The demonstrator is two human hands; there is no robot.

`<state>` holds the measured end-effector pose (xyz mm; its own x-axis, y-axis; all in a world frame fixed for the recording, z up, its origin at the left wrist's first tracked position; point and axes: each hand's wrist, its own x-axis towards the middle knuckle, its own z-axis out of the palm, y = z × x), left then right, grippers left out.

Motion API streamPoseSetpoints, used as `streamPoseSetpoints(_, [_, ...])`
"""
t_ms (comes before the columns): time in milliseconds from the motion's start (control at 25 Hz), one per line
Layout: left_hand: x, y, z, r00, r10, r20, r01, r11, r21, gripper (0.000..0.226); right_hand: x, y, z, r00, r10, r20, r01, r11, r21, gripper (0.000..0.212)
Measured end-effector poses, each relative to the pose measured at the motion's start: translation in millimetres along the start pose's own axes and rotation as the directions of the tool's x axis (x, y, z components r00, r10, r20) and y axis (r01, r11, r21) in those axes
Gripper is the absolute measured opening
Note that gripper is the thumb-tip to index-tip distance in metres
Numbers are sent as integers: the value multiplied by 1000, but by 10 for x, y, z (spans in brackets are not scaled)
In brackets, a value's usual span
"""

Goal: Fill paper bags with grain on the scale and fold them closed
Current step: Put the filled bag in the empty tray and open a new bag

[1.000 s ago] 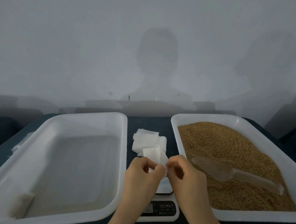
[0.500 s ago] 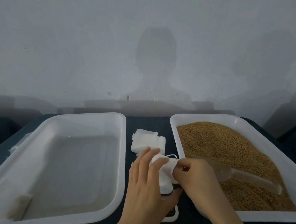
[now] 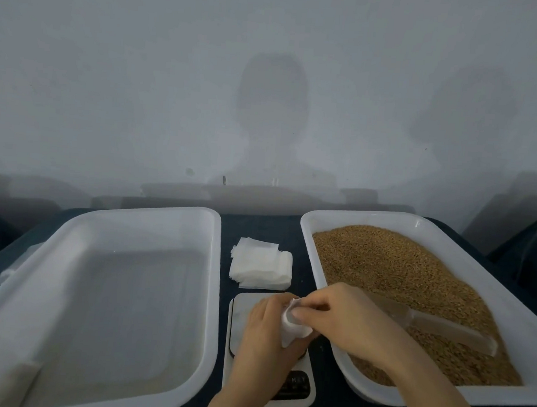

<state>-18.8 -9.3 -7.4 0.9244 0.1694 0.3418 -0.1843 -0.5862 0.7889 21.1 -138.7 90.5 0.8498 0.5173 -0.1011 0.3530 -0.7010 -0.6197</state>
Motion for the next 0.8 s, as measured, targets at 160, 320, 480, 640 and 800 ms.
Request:
streamPoseSetpoints(160, [98,-62,-21,983,-181,-28,178,980,-86,47,4,641,-407,949,65,-307,-107,987,-119,25])
streamPoseSetpoints(320, [170,-122,-98,975,-221,6,220,963,-154,47,-82,1545,-691,924,307,-227,-376,837,-398,49])
streamPoseSetpoints(480, [189,-180,-138,972,-230,49,235,958,-166,54,-48,1810,-694,958,267,-109,-285,821,-494,27])
streamPoseSetpoints(640, [213,-218,-134,969,-241,59,247,956,-161,58,-43,1817,-653,969,154,-195,-231,844,-484,12])
streamPoseSetpoints(800, [241,-242,-148,969,-237,71,246,958,-149,59,-113,1727,-815,966,33,-256,-194,746,-636,20])
